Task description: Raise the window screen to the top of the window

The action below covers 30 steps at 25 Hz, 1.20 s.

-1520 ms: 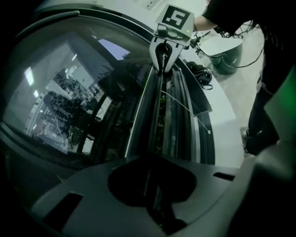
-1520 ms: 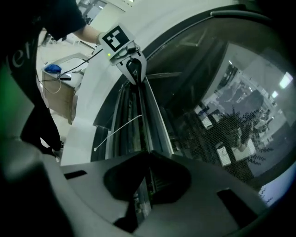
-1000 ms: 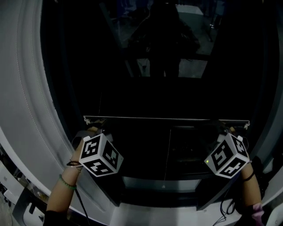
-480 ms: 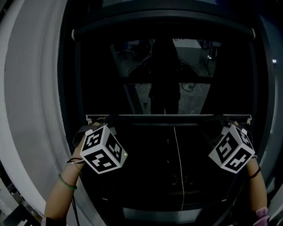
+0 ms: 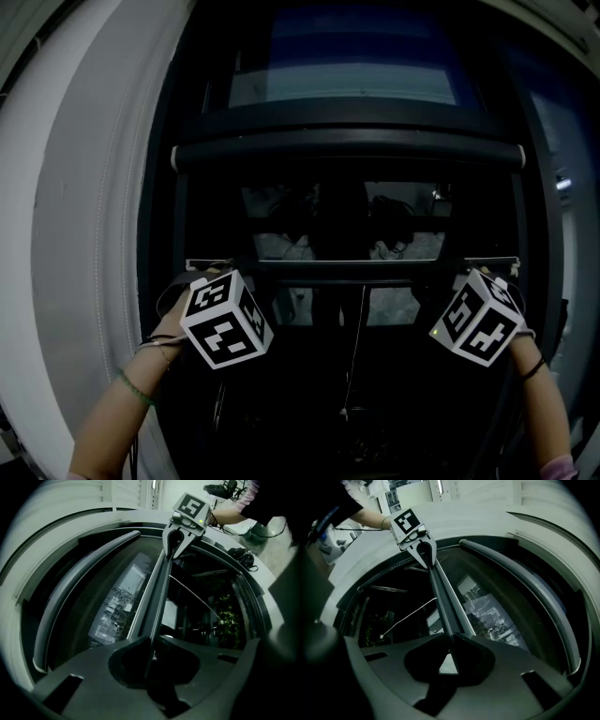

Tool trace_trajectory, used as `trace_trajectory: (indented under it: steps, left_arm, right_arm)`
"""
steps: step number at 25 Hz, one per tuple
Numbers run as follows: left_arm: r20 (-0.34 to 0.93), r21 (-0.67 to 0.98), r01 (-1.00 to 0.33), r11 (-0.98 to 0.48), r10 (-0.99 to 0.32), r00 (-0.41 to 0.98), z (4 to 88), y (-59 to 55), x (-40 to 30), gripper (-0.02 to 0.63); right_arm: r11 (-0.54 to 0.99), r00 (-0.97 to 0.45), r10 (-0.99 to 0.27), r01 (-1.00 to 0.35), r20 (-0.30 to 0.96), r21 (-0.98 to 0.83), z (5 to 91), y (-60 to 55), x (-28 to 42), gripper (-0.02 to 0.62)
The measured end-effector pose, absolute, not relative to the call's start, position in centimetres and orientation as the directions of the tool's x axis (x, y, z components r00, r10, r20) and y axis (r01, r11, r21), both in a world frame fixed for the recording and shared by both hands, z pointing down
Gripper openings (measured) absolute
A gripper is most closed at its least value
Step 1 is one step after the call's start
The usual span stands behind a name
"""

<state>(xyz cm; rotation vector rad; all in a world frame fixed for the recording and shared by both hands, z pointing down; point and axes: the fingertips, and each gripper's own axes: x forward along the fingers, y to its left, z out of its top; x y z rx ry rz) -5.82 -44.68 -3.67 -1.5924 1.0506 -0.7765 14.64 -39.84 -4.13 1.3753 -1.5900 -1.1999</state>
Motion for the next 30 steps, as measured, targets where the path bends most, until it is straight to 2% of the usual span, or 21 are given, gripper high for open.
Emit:
trace_trajectory:
  steps: [4,16,26,30]
  left_arm:
    - [-0.032,-0.967,-0.245,-0.071,-0.919,0.393,-7.2,-44.8,-5.9,0.04]
    - [-0.142,-0.936,-0.352,-0.005,-0.91,0.39,-16.9,-44.7,-6.2,0.051]
    - [-0.187,-0.908,-0.417,0.025,-0.917,0.351,-21.4,-44.7,-6.5,0.058]
    - [-0.172,-0.911,-0.411,0.018,-0.925,0.34,-21.6,-44.8,-6.8,0.058]
  right_arm:
    - [-0.016,-0.182,-0.98,-0.337,-0.082,0.941,-7.4,-40.0,14.3,0.041]
    - [-0.098,-0.154,-0.973,-0.407,-0.174,0.908,-16.9,-39.9,14.2,0.051]
    - [-0.139,-0.137,-0.965,-0.453,-0.222,0.881,-21.5,-39.7,14.5,0.058]
    - [-0.103,-0.15,-0.969,-0.471,-0.195,0.876,-22.0,-39.8,14.3,0.063]
